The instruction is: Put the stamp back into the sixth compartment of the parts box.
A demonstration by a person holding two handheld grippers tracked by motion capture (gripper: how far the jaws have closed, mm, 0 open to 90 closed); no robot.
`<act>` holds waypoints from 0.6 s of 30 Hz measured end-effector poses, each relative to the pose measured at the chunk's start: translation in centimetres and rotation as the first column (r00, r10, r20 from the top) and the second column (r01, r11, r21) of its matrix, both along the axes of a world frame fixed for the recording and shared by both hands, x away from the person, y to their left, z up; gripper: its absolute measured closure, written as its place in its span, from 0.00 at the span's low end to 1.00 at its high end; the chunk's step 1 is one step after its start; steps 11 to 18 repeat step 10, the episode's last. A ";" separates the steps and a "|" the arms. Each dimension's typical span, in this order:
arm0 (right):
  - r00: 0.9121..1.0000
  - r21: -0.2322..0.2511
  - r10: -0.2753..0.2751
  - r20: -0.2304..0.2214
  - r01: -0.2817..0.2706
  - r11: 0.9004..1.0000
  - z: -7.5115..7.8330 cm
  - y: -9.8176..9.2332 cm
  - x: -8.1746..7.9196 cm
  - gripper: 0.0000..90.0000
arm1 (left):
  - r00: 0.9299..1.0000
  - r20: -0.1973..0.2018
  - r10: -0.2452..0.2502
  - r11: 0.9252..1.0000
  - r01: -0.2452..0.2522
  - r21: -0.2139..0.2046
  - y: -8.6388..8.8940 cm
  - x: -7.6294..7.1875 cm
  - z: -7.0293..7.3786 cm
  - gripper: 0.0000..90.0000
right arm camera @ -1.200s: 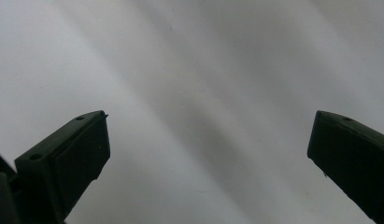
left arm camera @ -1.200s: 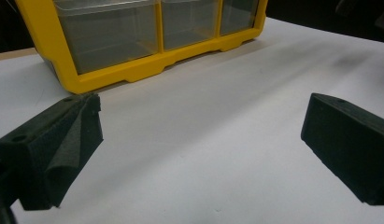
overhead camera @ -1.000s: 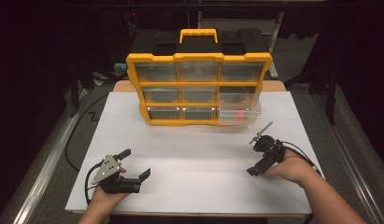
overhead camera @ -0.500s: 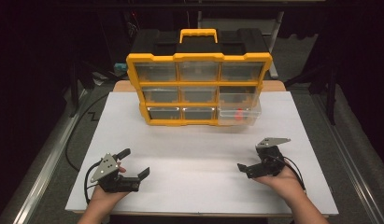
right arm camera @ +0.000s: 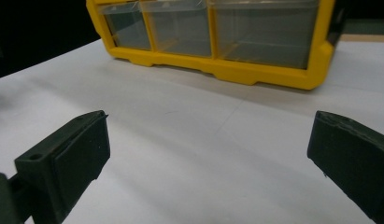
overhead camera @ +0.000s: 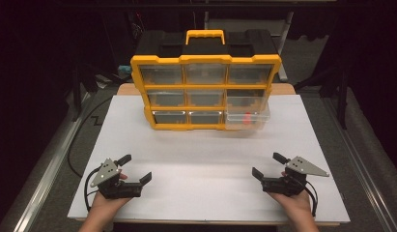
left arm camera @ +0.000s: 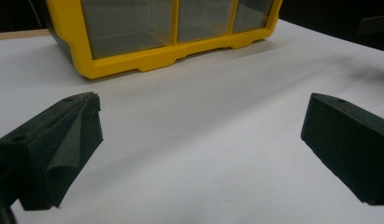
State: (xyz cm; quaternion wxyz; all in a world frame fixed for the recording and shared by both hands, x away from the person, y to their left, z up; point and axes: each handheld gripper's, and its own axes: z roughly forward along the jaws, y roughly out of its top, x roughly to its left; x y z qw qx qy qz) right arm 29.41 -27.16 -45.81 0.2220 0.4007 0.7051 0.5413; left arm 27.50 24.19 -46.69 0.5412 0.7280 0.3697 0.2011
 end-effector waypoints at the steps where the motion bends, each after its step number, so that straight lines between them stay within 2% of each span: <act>1: 1.000 0.000 -0.002 0.002 0.002 1.000 0.0 -0.2 -0.1 0.00 | 1.000 -0.002 0.009 1.000 -0.009 0.012 -0.1 0.0 0.0 0.00; 9: 1.000 -0.012 -0.004 0.025 0.004 1.000 -0.1 -0.7 -0.1 0.00 | 0.998 -0.002 0.058 0.997 -0.057 0.053 -0.3 -0.2 0.2 0.00; 18: 1.000 -0.015 -0.010 0.023 0.010 1.000 0.0 -0.7 -0.1 0.00 | 0.998 -0.003 0.059 0.997 -0.059 0.053 -0.3 -0.3 0.3 0.00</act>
